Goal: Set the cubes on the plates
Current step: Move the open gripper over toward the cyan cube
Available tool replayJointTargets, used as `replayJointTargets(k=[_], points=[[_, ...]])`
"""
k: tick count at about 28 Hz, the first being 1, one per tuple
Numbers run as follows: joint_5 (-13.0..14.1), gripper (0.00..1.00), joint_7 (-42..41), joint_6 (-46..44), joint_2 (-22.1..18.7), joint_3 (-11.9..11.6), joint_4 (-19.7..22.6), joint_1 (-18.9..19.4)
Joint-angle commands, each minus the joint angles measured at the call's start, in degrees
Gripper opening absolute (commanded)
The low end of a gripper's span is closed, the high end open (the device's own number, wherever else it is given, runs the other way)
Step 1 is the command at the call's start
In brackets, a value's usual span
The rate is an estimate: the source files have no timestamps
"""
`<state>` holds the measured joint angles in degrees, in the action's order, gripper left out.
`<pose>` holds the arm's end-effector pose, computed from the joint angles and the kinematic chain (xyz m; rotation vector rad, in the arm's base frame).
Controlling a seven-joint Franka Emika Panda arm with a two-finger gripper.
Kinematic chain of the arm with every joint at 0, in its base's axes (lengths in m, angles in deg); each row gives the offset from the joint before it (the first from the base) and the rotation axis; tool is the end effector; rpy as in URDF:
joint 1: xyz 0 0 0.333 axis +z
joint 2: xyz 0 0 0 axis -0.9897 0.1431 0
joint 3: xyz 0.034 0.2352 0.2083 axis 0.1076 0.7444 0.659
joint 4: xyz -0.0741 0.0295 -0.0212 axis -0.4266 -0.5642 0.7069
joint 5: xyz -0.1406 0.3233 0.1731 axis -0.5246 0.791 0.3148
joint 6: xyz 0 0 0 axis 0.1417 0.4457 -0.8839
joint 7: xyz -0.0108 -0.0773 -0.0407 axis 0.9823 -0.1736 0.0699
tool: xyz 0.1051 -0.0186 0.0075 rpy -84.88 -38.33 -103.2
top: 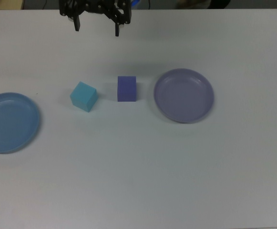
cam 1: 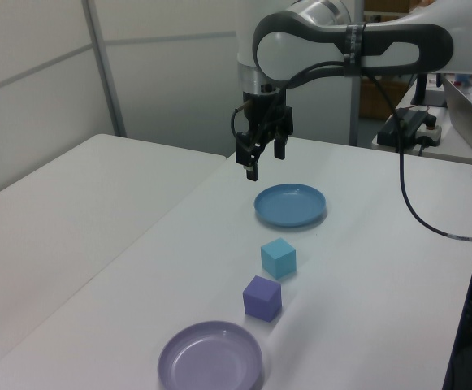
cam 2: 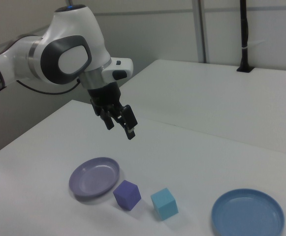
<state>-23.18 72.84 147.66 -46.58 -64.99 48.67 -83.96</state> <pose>0.5766 0.0232 0.6059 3.1003 -0.1002 0.1033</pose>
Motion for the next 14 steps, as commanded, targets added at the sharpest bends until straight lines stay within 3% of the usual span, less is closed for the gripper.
replayJointTargets(k=[1, 10, 14], points=[[1.8, 1.0, 2.4, -2.34, -1.31, -2.91, -0.93, -2.27], [2.86, 1.0, 2.8, -1.92, -1.31, -3.64, -1.48, -6.06], [5.85, 1.0, 2.8, -1.74, -0.78, -3.64, -2.19, -9.76]])
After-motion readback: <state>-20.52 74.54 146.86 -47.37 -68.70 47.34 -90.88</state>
